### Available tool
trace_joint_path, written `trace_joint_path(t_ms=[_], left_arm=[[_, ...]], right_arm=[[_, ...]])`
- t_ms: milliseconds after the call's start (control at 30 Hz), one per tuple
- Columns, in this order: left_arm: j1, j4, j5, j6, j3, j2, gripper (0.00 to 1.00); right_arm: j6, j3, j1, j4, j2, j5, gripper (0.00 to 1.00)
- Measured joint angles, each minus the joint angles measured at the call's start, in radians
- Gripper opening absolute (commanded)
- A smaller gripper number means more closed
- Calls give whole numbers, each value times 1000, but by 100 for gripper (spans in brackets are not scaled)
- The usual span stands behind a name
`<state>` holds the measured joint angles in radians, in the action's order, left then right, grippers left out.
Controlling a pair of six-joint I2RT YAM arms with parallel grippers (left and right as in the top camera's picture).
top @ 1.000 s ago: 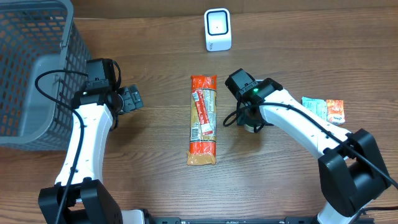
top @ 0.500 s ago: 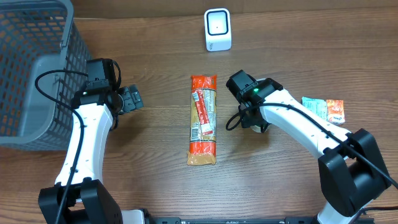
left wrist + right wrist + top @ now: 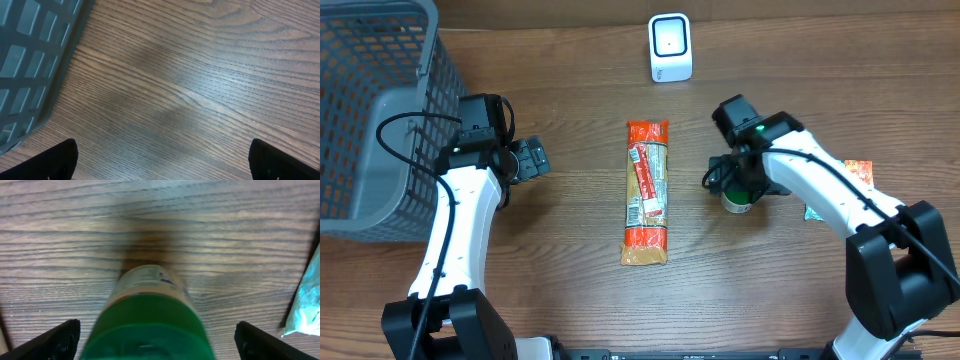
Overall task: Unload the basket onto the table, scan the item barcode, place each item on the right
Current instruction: 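Close the right gripper on the jar and lift it slightly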
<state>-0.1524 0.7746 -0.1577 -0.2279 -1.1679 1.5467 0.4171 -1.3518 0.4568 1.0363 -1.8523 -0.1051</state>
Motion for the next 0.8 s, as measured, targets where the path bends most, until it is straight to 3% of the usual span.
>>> trace_joint_path(t_ms=[800], left_arm=[[0, 0, 0, 0, 0, 0, 100]], right_arm=[[-26, 0, -4, 12, 0, 53, 91]])
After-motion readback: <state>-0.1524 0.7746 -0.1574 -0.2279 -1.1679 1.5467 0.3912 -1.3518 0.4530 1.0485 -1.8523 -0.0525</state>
